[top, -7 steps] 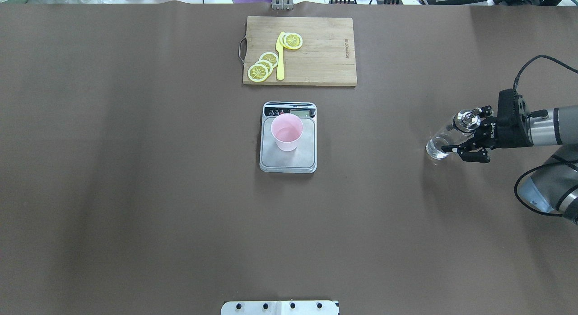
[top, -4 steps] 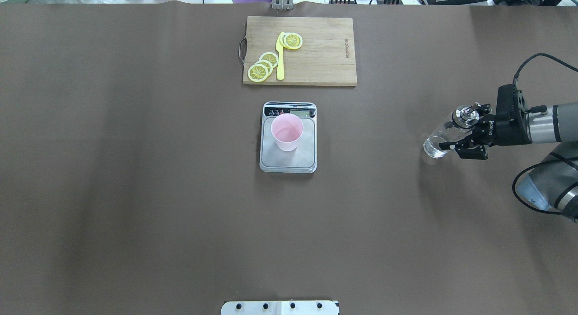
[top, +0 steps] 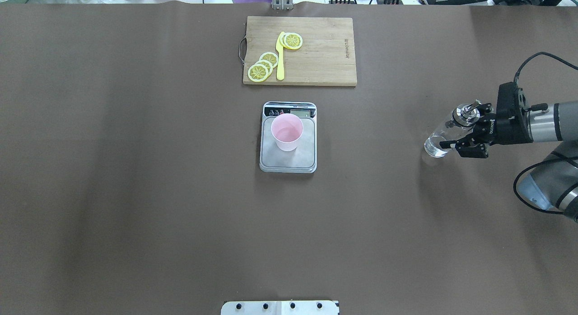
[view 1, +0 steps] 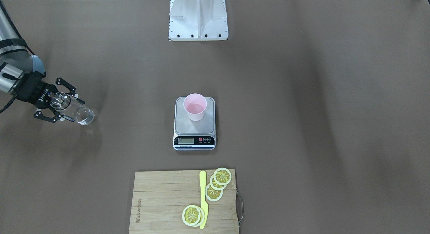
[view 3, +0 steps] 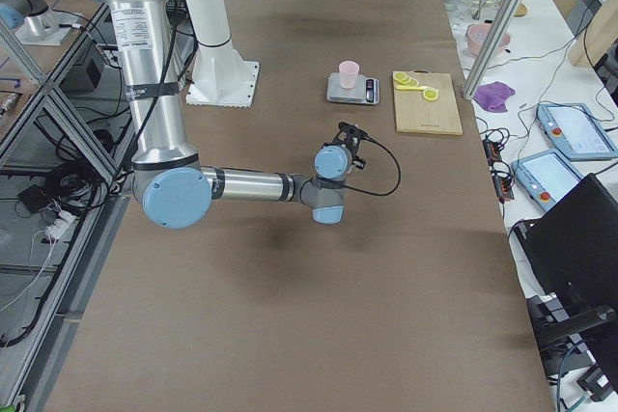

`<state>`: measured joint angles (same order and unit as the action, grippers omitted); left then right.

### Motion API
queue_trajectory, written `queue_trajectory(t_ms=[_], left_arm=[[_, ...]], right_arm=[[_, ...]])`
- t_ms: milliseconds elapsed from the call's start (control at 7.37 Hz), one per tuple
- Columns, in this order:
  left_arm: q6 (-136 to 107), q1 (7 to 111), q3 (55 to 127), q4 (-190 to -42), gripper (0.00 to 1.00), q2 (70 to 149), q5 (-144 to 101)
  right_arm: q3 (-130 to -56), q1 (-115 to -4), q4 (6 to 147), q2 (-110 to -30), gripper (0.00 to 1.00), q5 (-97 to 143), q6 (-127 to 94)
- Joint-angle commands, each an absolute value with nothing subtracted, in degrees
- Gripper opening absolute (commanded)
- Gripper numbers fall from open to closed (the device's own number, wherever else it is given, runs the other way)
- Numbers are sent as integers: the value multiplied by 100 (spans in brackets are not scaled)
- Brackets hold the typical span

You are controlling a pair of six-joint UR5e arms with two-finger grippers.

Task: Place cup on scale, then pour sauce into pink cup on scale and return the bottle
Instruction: 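Close the right gripper on the dispenser and begin lifting it, then lift the glass dispenser with the right gripper toward the scale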

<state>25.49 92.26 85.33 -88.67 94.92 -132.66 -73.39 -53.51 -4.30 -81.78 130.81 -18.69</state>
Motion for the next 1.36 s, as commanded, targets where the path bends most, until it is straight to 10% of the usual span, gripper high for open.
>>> queue_trajectory(t_ms=[0, 1222], left_arm=[[2549, 9229, 8525, -8877, 98, 9475, -13271], [2549, 9229, 8455, -8877, 98, 9431, -13263]], right_arm=[[-7645, -5405, -2, -8209, 0, 13096, -1872], [-8982, -5362, 2275, -8113, 0, 12772, -1828]])
